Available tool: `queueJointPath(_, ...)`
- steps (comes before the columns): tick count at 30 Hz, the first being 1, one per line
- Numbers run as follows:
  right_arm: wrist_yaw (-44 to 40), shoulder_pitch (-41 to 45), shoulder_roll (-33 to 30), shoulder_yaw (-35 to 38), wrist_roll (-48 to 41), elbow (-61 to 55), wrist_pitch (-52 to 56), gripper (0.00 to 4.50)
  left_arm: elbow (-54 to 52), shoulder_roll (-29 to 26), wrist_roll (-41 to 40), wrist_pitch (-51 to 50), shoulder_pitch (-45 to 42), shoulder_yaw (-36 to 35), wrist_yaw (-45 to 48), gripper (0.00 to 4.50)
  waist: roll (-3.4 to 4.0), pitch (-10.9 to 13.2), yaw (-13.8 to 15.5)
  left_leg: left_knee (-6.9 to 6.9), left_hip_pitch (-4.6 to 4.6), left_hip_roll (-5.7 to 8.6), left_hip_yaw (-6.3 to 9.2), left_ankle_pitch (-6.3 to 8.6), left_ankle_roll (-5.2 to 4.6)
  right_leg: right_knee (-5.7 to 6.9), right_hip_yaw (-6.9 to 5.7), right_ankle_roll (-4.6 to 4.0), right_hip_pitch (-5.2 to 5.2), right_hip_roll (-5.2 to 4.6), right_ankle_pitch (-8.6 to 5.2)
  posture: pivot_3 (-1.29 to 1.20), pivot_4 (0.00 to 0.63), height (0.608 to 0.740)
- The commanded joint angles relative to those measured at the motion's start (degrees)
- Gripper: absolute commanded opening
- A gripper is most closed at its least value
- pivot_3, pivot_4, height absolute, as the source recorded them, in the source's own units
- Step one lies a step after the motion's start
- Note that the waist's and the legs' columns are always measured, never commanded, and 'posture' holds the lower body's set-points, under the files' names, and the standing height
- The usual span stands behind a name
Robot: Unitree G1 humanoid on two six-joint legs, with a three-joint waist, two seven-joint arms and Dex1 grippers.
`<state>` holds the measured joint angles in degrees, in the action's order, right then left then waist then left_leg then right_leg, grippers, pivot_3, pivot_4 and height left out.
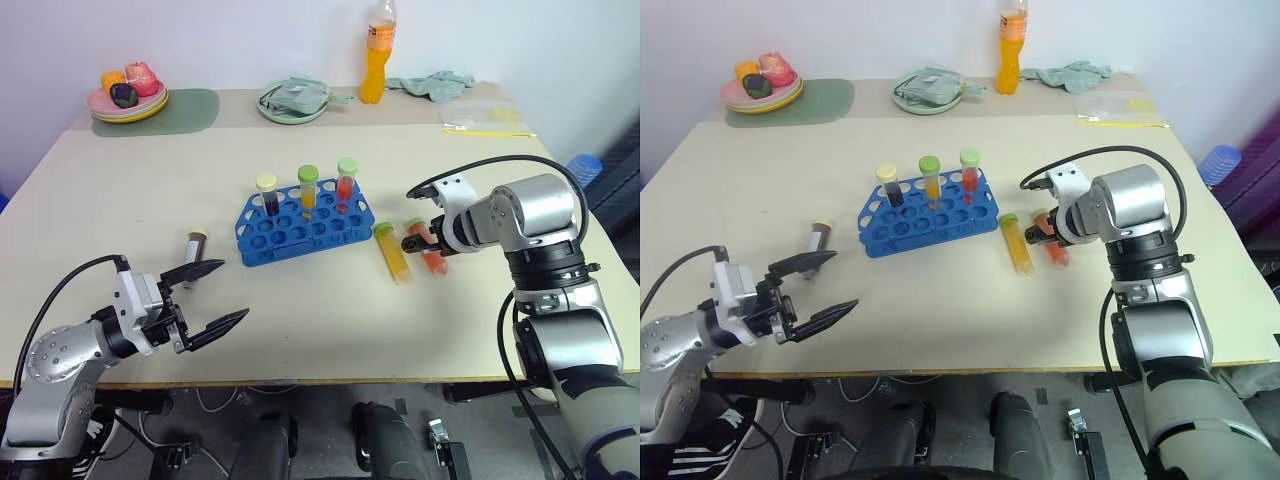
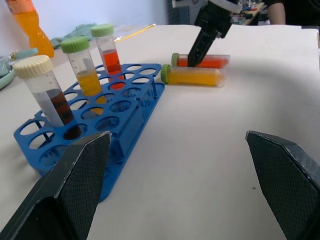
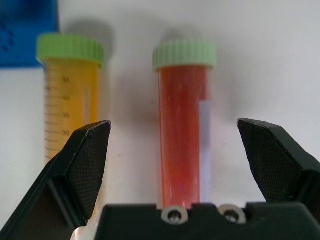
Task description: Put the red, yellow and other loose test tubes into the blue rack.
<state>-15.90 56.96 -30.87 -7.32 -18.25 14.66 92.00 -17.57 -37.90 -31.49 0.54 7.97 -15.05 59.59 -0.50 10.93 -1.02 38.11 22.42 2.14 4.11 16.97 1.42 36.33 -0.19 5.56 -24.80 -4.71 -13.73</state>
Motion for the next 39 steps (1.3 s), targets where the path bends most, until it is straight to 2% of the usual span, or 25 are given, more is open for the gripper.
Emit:
queueJointPath(1,-1.39,2.4,-1.14,-1.47,1.12,2.81,-1.65,4.5,-3.7,0.16,0.09,0.04,1.91,-1.6,-1.73,4.46,0.0,0.0,0.01,0.0,0.0,0.0,0.0,0.0,0.0,0.0,0.0,0.0,0.0,0.0,0.0,0.0,0.15,0.74)
queueJointPath(2,-1.58,2.61,-0.97,-1.48,1.23,3.86,-1.74,4.5,-4.1,0.06,0.16,0.01,2.37,-1.76,-2.04,4.46,0.0,0.0,0.0,0.0,0.0,0.0,0.0,0.0,0.0,0.0,0.0,0.0,0.0,0.01,0.0,0.0,0.15,0.74)
queueJointPath(5,-2.57,2.46,-0.64,-2.49,1.55,5.7,-2.68,3.6,-5.38,-0.27,0.05,-0.2,3.43,-2.19,-2.93,4.5,-0.01,-0.01,-0.03,0.0,-0.02,-0.01,-0.02,0.0,-0.01,0.0,0.0,0.0,0.01,0.02,0.0,0.0,0.15,0.74)
queueJointPath(10,-3.36,2.68,0.12,-2.86,2.61,7.01,-4.3,1.14,-6.93,-0.65,-0.45,-0.93,4.35,-2.72,-4.08,4.5,-0.01,-0.03,-0.12,0.0,-0.04,-0.02,-0.03,0.0,0.0,0.0,0.0,-0.01,0.02,0.04,0.01,0.0,0.15,0.74)
queueJointPath(11,-3.81,2.82,-0.12,-3.4,2.88,6.85,-5.18,0.82,-6.99,-0.71,-0.47,-1.05,4.42,-2.79,-4.14,4.5,-0.02,-0.04,-0.15,0.0,-0.05,-0.02,-0.04,0.0,-0.01,0.0,0.0,-0.01,0.02,0.05,0.01,0.0,0.15,0.74)
queueJointPath(13,-4.63,3.13,-0.42,-3.79,3.02,5.89,-6.28,0.78,-6.9,-0.81,-0.49,-1.3,4.32,-2.96,-4.07,4.5,-0.02,-0.04,-0.18,0.0,-0.07,-0.03,-0.07,0.0,0.0,0.0,0.01,-0.03,0.03,0.06,0.02,0.0,0.15,0.74)
queueJointPath(16,-4.65,3.83,2.09,3.42,1.25,4.47,-7.45,0.78,-6.16,-1.24,-0.62,-1.48,3.45,-3.24,-3.75,4.5,-0.01,-0.03,-0.19,0.0,-0.08,-0.04,-0.11,0.0,-0.01,0.0,0.02,-0.06,0.02,0.09,0.06,0.0,0.15,0.74)
queueJointPath(17,-5.1,2.79,2.58,5.73,0.53,1.71,-10.91,0.78,-5.89,-1.42,-0.68,-1.61,2.95,-3.3,-3.71,4.5,0.0,-0.03,-0.15,0.0,-0.08,-0.04,-0.12,0.0,-0.01,0.01,0.03,-0.06,0.02,0.12,0.07,0.0,0.15,0.74)
queueJointPath(20,-6.58,-4.93,3.47,9.8,1.21,-10.27,-32.91,0.78,-4.73,-1.99,-0.83,-1.78,1.45,-3.58,-3.25,4.5,0.0,-0.03,0.12,-0.01,-0.06,-0.03,-0.13,0.0,-0.01,0.01,0.03,-0.06,-0.01,0.14,0.08,0.0,0.15,0.74)
queueJointPath(22,-2.16,-11.62,6.67,13.75,2.66,-18.21,-44.13,0.78,-3.96,-2.41,-0.93,-1.93,0.4,-3.66,-2.94,4.5,-0.02,-0.05,0.44,-0.03,-0.04,-0.03,-0.12,0.01,-0.03,-0.03,0.01,-0.04,0.01,0.14,0.08,0.0,0.15,0.74)
queueJointPath(23,-3.0,-14.79,7.44,13.62,3.07,-21.84,-50.18,0.78,-3.5,-2.56,-1.14,-2.06,-0.22,-3.75,-2.82,4.5,-0.03,-0.05,0.43,-0.03,-0.04,-0.04,-0.12,0.03,-0.05,-0.04,0.02,-0.03,0.02,0.12,0.07,0.0,0.15,0.74)
queueJointPath(26,-2.46,-21.21,14.35,15.31,-0.32,-29.15,-59.45,0.78,-1.95,-2.81,-1.34,-2.23,-1.88,-3.63,-2.28,4.5,-0.03,-0.05,0.16,0.0,-0.03,-0.03,-0.19,0.03,-0.05,-0.08,0.08,0.07,0.02,0.08,0.13,0.0,0.15,0.74)
queueJointPath(28,-3.92,-25.27,17.18,11.6,1.45,-31.73,-67.29,0.78,-0.66,-2.73,-1.3,-2.17,-3.1,-3.3,-1.74,4.5,-0.01,-0.04,-0.37,0.02,-0.09,-0.06,-0.26,0.02,-0.05,-0.02,0.17,0.09,0.02,0.11,0.16,0.0,0.15,0.74)
queueJointPath(31,0.03,-28.56,24.77,8.8,4.12,-29.97,-76.77,0.78,0.38,-2.42,-1.55,-2.97,-5.39,-2.37,-1.65,4.5,0.0,-0.05,-0.61,0.01,-0.27,-0.06,-0.3,0.02,-0.04,0.1,0.23,0.08,0.05,0.21,0.16,0.0,0.15,0.74)
queueJointPath(33,-1.66,-29.85,28.33,6.54,3.31,-28.22,-80.95,0.78,1.01,-3.02,-1.26,-3.04,-6.09,-1.86,-0.5,4.5,0.0,-0.05,-1.0,0.01,-0.33,-0.07,-0.29,-0.03,0.05,0.2,0.25,0.04,0.05,0.23,0.18,0.0,0.15,0.74)
queueJointPath(36,-2.29,-30.16,30.25,2.72,8.1,-21.46,-90.72,0.78,2.39,-3.97,-1.59,-3.74,-7.76,-2.1,0.94,4.5,0.0,-0.05,-1.35,0.01,-0.36,-0.08,-0.29,-0.05,0.09,0.25,0.28,0.03,0.05,0.21,0.19,0.0,0.15,0.74)
queueJointPath(39,-2.32,-29.43,31.67,1.96,10.03,-13.36,-98.48,0.78,2.8,-5.05,-2.1,-4.96,-8.49,-2.7,2.1,4.5,-0.01,-0.05,-1.37,0.01,-0.4,-0.05,-0.29,-0.06,0.1,0.26,0.27,0.03,0.07,0.21,0.18,0.0,0.15,0.74)
